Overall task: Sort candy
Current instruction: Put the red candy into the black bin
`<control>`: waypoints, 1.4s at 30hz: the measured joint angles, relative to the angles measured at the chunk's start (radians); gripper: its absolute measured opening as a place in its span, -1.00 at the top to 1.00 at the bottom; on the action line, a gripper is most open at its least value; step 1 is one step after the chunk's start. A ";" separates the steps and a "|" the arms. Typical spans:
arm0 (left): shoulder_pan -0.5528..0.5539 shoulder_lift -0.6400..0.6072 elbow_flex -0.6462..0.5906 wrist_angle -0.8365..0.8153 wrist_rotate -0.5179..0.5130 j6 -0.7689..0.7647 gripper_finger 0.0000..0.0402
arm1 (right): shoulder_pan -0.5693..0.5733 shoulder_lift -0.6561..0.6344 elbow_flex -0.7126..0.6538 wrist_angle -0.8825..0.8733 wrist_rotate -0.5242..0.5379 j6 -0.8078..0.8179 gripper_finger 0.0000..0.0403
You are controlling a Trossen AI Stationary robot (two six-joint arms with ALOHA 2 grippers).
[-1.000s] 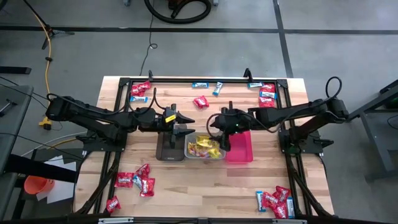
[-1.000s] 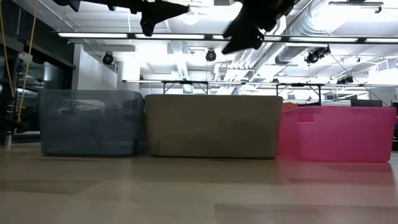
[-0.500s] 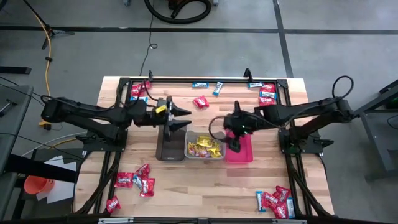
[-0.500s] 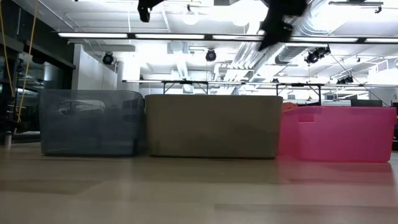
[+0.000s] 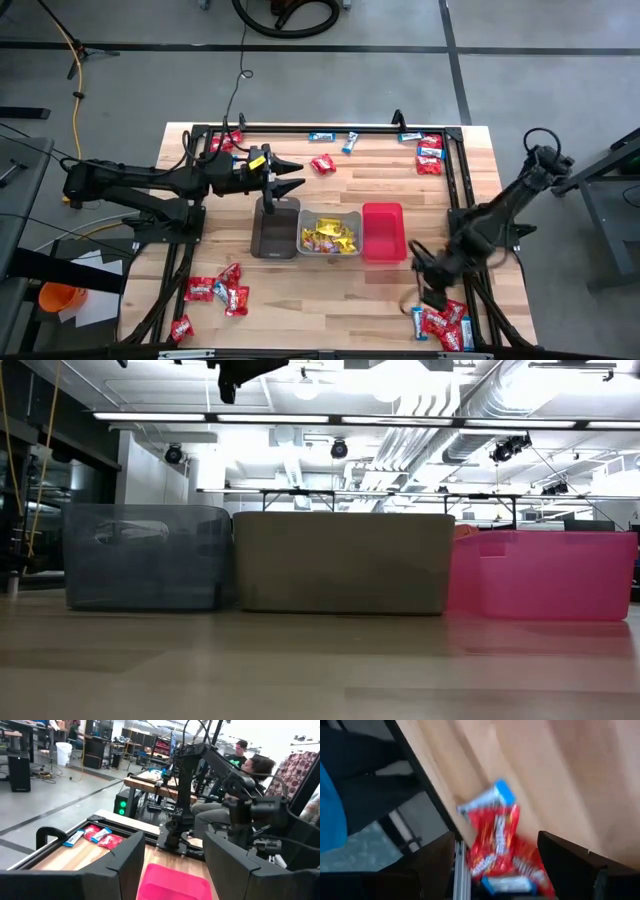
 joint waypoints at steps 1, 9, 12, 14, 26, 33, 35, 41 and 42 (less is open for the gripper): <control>0.000 0.000 0.000 -0.001 0.000 0.000 0.06 | 0.028 0.007 -0.019 0.026 0.000 0.049 -0.39; 0.000 0.000 0.000 -0.005 0.000 0.000 0.06 | 0.104 0.115 -0.085 0.159 -0.068 0.179 -0.39; 0.000 0.000 0.000 -0.011 0.001 -0.001 0.06 | 0.114 0.165 -0.085 0.231 -0.117 0.163 -0.39; 0.000 0.000 0.000 -0.014 0.001 -0.001 0.06 | 0.122 0.196 -0.085 0.289 -0.122 0.161 -0.39; 0.000 0.000 -0.001 -0.020 0.001 -0.001 0.06 | 0.142 0.355 -0.085 0.331 -0.123 0.213 -0.33; 0.000 0.000 -0.001 -0.021 0.001 -0.001 0.06 | 0.142 0.361 -0.081 0.325 -0.123 0.197 0.36; 0.000 0.000 -0.001 -0.021 0.001 -0.002 0.06 | 0.142 0.346 -0.072 0.324 -0.123 0.179 0.71; -0.001 0.000 -0.001 -0.021 0.002 -0.001 0.06 | 0.119 0.229 -0.051 0.282 -0.102 0.146 0.88; 0.000 0.000 -0.001 -0.021 0.002 -0.001 0.06 | 0.112 0.200 -0.044 0.263 -0.086 0.130 0.91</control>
